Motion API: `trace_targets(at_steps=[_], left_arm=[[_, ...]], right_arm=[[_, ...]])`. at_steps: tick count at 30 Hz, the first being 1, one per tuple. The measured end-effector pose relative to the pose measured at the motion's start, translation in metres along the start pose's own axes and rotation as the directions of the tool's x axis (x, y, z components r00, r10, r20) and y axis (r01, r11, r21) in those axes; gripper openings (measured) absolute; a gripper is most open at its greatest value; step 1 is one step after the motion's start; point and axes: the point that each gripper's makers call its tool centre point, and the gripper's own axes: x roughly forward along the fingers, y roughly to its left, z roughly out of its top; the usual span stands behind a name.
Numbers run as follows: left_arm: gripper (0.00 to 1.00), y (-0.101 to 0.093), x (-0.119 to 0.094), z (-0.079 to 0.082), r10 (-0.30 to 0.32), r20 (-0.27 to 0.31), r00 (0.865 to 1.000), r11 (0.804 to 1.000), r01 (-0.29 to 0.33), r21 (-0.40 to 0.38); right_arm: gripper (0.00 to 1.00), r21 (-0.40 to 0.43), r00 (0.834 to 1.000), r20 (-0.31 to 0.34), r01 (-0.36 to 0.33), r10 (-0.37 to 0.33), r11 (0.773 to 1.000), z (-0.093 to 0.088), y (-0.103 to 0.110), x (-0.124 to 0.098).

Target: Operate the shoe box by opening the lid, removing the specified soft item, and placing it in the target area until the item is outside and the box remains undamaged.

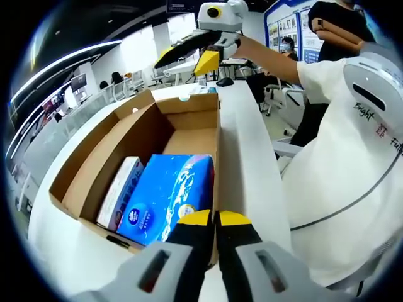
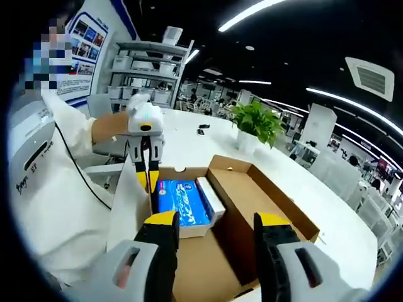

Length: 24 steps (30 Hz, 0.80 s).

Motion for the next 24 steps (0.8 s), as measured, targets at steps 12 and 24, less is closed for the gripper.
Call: trace_targets(at_steps=[12, 24], left_arm=[[0.02, 0.001, 0.000, 0.000, -0.001, 0.008, 1.000, 1.000, 0.001, 0.005], [0.02, 0.001, 0.000, 0.001, -0.001, 0.011, 1.000, 1.000, 0.001, 0.004]], right_arm=[[0.54, -0.015, 0.986, -0.042, -0.164, 0.164, 0.986, 0.005, 0.022, 0.038], [0.64, -0.025, 0.966, -0.064, -0.253, 0.251, 0.967, 0.009, 0.027, 0.067]])
